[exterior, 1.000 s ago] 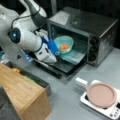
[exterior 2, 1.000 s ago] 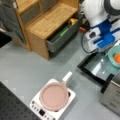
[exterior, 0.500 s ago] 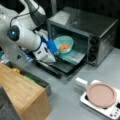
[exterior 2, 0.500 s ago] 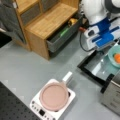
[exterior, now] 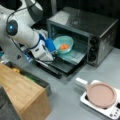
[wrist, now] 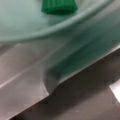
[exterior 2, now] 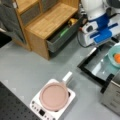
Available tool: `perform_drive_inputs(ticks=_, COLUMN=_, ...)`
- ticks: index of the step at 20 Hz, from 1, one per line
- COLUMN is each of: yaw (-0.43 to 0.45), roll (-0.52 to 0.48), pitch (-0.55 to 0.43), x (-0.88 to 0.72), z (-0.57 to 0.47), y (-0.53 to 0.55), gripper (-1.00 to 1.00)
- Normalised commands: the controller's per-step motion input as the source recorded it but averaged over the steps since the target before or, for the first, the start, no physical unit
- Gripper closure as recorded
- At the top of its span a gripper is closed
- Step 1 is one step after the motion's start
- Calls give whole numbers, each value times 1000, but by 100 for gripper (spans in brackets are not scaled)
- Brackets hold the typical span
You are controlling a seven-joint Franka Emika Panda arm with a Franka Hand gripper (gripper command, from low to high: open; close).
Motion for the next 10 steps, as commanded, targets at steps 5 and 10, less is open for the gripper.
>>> perform_drive_inputs(ticks=5, yaw=38, roll=-34, pitch=147, x=-23, z=253, y=-83, gripper=-100)
perform_drive_inputs(ticks=10, yaw=-7, roll=-80, pitch=163, x=72, z=322, y=-60, gripper=-100)
